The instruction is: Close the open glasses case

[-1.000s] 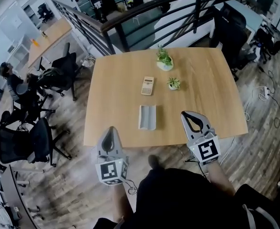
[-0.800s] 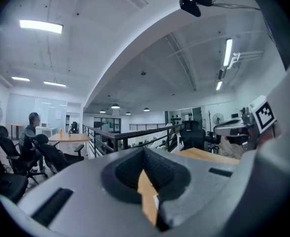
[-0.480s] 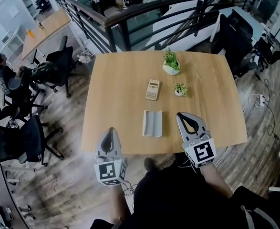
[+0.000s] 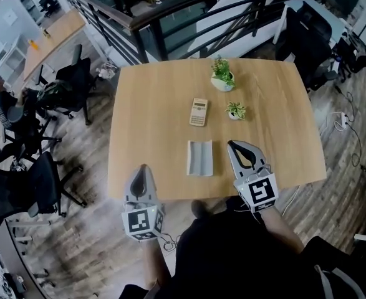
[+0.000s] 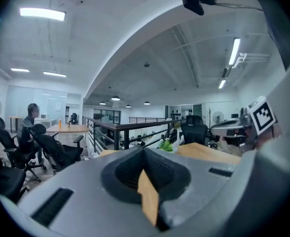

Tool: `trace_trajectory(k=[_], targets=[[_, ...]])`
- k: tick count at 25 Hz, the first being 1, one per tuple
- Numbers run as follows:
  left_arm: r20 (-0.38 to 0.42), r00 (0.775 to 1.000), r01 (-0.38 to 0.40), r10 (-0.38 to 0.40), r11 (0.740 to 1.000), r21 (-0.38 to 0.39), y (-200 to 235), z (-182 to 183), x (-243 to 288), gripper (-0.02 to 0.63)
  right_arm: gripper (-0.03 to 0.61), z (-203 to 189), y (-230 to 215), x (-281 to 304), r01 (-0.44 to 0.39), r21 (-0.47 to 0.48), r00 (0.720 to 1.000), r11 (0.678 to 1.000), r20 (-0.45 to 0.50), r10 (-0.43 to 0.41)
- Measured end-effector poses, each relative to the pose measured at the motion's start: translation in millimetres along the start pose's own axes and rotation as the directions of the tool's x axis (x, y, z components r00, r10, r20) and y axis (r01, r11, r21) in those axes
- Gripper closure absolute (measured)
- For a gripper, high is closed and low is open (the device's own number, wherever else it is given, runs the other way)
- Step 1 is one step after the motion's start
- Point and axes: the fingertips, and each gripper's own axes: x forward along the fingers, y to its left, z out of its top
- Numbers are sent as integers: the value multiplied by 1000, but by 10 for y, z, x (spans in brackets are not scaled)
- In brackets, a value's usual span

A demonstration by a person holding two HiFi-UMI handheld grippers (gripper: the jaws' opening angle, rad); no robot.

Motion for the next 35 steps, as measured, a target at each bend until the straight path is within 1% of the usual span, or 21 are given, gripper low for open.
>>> trace_trajectory(k=[4,10,11,13,14,15,16,19,22,29,31,35], targets=[[-15,1000,3,-2,1000,4,73,-57,7,614,565,-69,-9,26,19,18,1000,1000,-6,-19],[-27,1000,8,-7,1000,9,87,-67,17,613,565,-78,9,40,16,47,1000,999,-5,-16],[-26,1000,7,-7,1000,5,90,-70,15,614,563,-80,6,45,16,75,1000,997,1,-16],[-27,1000,7,-7,1000,-1,102,-88,-2,614,558,-108,15,55,3,185,1000,983,15,-6],[-27,1000,6,-6,1000,-2,110,-94,-14,614,482,-130,27,61,-7,244,1000,970,17,3],[-26,1000,4,-5,1000,-4,119,-96,-26,614,405,-149,35,65,-10,279,1000,960,16,6],[-24,1000,3,-3,1000,-6,126,-94,-35,614,402,-163,37,66,-5,284,1000,959,12,1],[-21,1000,-1,1,1000,-7,151,-98,-51,614,423,-168,32,65,13,258,1000,966,9,-16],[-24,1000,-5,5,1000,-8,176,-107,-75,614,425,-145,25,58,15,265,1000,964,14,-19],[-24,1000,-4,4,1000,-7,215,-91,-112,614,425,-149,-11,73,24,313,999,950,13,-30],[-25,1000,-11,11,1000,-6,250,-98,-129,614,425,-182,-14,88,23,343,1000,939,12,-28],[-27,999,-27,26,1000,-5,332,-118,-165,614,425,-314,-28,144,18,457,1000,889,3,-22]])
